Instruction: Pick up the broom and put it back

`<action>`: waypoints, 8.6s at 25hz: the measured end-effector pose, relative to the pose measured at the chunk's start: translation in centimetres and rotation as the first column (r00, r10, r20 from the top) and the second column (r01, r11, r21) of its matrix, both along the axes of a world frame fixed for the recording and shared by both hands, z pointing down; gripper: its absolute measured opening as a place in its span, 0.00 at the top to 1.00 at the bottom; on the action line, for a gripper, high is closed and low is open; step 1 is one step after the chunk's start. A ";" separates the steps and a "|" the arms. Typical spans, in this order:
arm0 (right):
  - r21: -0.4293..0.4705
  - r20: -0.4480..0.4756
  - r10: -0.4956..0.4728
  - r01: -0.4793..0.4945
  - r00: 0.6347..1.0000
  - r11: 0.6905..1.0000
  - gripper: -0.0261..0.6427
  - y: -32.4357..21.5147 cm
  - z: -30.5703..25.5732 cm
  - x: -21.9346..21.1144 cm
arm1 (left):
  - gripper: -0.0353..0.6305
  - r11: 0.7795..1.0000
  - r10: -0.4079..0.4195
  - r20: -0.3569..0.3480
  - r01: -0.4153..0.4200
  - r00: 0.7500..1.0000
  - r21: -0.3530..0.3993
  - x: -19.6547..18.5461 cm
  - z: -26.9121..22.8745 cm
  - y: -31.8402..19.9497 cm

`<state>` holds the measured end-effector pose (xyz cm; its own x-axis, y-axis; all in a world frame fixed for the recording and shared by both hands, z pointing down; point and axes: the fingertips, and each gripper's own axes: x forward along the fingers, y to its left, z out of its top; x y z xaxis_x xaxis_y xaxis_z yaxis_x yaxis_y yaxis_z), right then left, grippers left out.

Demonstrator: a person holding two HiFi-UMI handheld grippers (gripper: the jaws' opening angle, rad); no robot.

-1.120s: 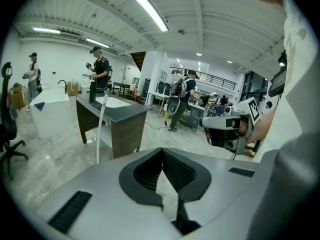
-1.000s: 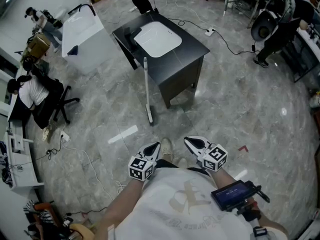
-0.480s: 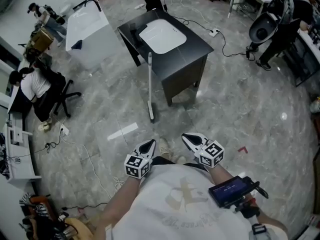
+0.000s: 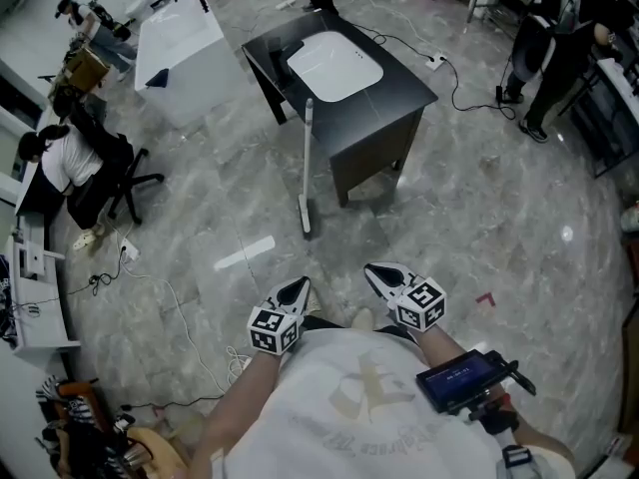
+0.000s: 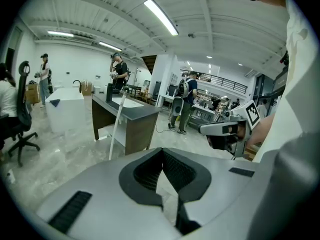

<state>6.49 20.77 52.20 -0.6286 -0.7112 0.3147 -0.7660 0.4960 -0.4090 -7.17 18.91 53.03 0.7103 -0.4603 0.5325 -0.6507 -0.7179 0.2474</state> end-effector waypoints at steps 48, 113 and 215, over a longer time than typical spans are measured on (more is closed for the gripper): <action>-0.025 -0.035 0.133 -0.134 0.990 0.991 0.93 -15.8 -1.0 -11.6 | 0.93 0.998 0.062 -0.092 -0.064 0.994 -0.027 -12.5 1.2 -15.3; -0.100 -0.036 0.008 -0.012 0.999 0.995 0.93 -36.1 3.8 -3.0 | 0.93 0.983 -0.151 -0.055 0.144 0.987 -0.117 -8.3 3.3 -28.4; 0.146 -0.298 -0.137 0.187 0.945 0.971 0.80 -35.6 -5.3 -10.7 | 0.93 0.941 -0.333 -0.084 0.337 0.939 0.026 -19.5 -0.4 -21.8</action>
<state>-4.20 -14.82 46.86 -0.6422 -0.6656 0.3802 -0.7410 0.6661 -0.0855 -26.66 -2.94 52.66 0.5496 -0.6982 0.4588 -0.8352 -0.4718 0.2824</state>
